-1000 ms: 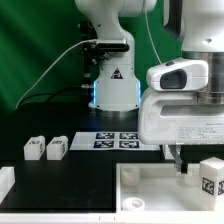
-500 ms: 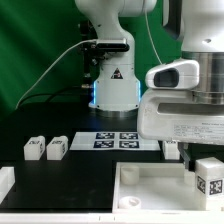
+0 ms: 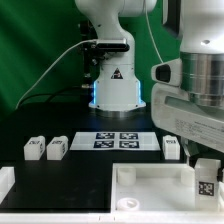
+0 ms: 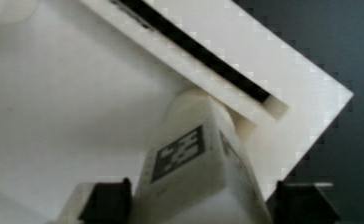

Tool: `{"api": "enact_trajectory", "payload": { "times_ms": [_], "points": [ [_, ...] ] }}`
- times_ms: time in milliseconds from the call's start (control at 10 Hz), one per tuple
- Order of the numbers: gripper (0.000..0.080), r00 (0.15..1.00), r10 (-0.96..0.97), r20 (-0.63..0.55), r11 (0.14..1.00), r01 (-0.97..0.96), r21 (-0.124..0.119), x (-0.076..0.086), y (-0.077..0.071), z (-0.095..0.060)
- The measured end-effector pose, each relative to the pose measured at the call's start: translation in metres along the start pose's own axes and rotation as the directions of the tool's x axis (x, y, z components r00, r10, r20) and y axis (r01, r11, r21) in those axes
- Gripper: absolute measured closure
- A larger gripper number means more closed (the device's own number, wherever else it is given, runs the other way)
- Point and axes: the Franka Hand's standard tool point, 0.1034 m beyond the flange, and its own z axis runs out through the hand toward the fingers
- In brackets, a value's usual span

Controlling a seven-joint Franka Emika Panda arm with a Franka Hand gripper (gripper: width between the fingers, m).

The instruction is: Assemble one leg

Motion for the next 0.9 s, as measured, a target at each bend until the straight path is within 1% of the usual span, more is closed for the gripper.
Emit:
{"api": "enact_trajectory", "payload": {
  "times_ms": [100, 200, 300, 400, 500, 700, 900],
  "points": [
    [0.0407, 0.984, 0.179, 0.011, 0.984, -0.179, -0.013, 0.0, -0.001, 0.0],
    [0.0407, 0.924, 0.382, 0.01, 0.924, -0.382, -0.026, -0.002, -0.004, 0.0],
    [0.0407, 0.837, 0.547, 0.005, 0.837, -0.547, -0.022, -0.004, -0.006, 0.0],
    [0.0407, 0.743, 0.669, 0.0, 0.743, -0.669, -0.019, -0.007, -0.008, 0.0],
    [0.0407, 0.67, 0.742, -0.001, 0.67, -0.742, -0.013, -0.009, -0.01, 0.001],
    [0.0407, 0.646, 0.764, -0.002, 0.646, -0.764, -0.002, -0.01, -0.01, 0.001],
    [0.0407, 0.636, 0.772, 0.001, 0.636, -0.772, -0.001, -0.01, -0.01, 0.0]
  ]
}}
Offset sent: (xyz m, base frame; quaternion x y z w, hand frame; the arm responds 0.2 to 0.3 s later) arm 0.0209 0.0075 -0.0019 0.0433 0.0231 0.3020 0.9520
